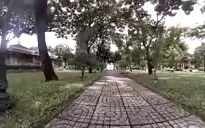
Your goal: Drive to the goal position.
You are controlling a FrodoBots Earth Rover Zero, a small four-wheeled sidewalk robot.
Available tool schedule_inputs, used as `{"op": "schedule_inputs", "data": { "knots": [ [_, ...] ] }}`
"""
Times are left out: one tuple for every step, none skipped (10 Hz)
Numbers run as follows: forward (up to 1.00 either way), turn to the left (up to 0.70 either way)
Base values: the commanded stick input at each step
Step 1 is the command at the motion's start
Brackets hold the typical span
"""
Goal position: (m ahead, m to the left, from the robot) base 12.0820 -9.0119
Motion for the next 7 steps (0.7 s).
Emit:
{"op": "schedule_inputs", "data": {
  "knots": [
    [1.0,-0.02],
    [1.0,-0.27],
    [1.0,-0.27],
    [1.0,-0.18],
    [1.0,0.0],
    [1.0,0.0],
    [1.0,0.0]
  ]
}}
